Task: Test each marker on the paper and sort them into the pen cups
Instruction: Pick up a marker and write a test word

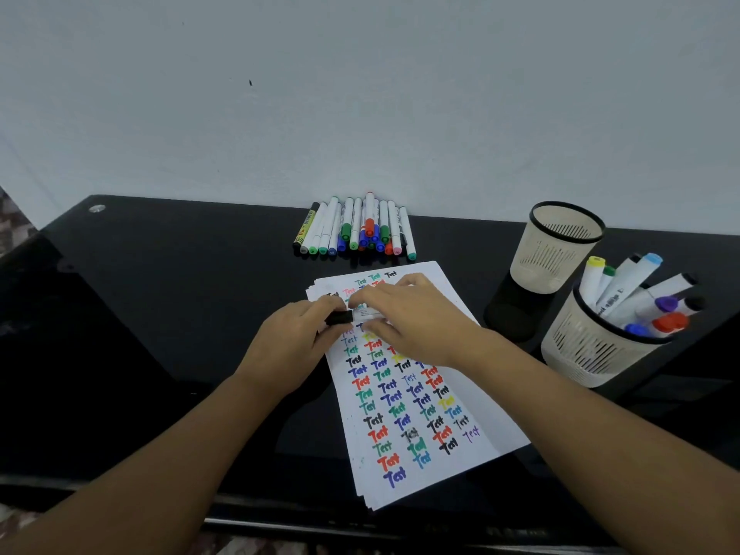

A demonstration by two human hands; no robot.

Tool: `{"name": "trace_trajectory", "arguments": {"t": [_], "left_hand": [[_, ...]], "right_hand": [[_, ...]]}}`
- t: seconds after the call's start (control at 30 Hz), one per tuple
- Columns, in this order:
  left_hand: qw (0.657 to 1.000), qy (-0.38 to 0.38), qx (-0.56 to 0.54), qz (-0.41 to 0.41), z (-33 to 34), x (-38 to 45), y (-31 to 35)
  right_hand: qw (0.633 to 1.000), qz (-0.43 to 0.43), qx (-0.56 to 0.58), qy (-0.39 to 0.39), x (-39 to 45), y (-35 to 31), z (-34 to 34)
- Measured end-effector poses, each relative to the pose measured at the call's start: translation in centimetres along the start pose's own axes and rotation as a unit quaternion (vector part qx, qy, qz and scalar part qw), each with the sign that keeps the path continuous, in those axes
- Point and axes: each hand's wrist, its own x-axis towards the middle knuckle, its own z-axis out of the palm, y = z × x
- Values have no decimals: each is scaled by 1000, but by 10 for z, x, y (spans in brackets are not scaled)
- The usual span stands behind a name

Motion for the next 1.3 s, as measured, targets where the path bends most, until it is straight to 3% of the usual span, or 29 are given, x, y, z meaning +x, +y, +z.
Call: {"name": "trace_trajectory", "arguments": {"t": [0.23, 0.47, 0.97, 1.3], "left_hand": [[989, -52, -48, -132, -2, 11, 3], [992, -92, 9, -87, 6, 8, -11], [991, -95, 12, -94, 2, 9, -4], [989, -109, 15, -99, 2, 8, -5]], "right_hand": [[990, 70, 106, 55, -11, 1, -4], [972, 129, 182, 77, -24, 7, -10], [916, 228, 308, 114, -43, 6, -4], [920, 226, 304, 103, -49, 2, -9]]}}
